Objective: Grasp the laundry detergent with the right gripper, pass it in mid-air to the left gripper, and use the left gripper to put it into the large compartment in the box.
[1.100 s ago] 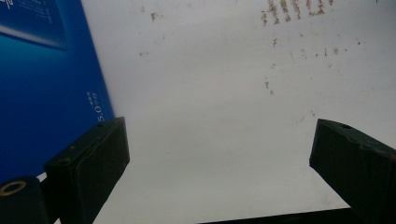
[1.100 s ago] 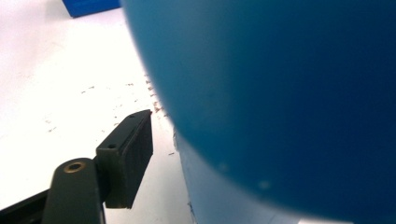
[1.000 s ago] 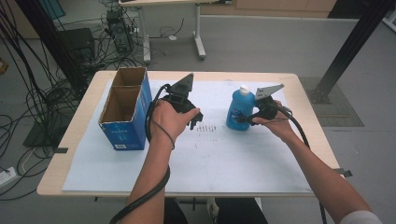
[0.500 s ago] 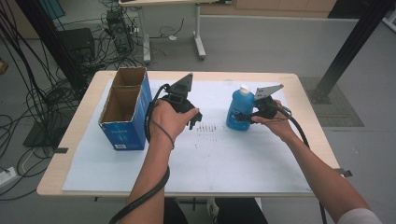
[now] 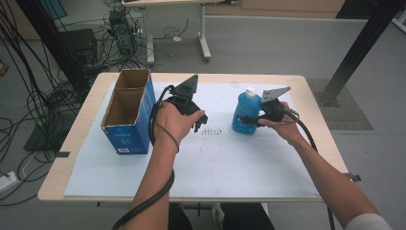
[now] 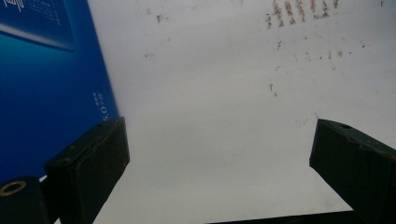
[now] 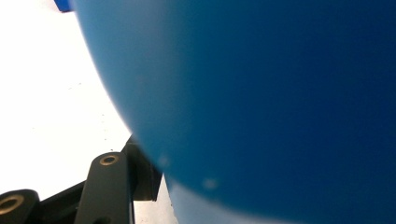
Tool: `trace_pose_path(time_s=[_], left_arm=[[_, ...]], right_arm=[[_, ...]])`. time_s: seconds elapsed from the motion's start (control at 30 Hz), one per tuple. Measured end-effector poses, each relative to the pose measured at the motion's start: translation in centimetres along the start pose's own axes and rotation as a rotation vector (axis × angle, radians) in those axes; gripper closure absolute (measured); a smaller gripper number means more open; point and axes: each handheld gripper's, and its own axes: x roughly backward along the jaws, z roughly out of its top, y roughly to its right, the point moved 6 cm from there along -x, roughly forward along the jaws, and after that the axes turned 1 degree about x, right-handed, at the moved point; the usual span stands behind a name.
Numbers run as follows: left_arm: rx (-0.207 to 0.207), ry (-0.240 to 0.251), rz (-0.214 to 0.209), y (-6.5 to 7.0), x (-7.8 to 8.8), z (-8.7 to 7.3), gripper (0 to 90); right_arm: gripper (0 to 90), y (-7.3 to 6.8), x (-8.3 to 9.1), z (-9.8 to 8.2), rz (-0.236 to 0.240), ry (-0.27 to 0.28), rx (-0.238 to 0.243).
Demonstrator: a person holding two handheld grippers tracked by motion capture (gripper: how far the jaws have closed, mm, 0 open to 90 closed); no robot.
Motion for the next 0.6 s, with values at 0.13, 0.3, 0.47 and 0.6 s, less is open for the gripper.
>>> trace_pose_path(time_s=[0.13,0.3,0.47,0.6], left_arm=[[-0.001,-0.001,0.006,0.04,-0.03,0.0,5.2],[-0.002,-0.002,0.006,0.11,-0.04,-0.01,5.2],[-0.002,-0.001,0.008,0.09,0.05,0.0,5.2],[-0.005,-0.001,0.007,0.17,0.11,0.04,5.2]], right_arm=[[42.0,-0.03,0.01,-0.01,-0.002,0.001,0.0],[42.3,-0.07,0.03,-0.03,-0.006,0.004,0.004],[42.3,-0.08,0.03,-0.02,-0.007,0.003,0.005],[42.3,-0.09,0.04,-0.04,-0.013,0.003,-0.002]])
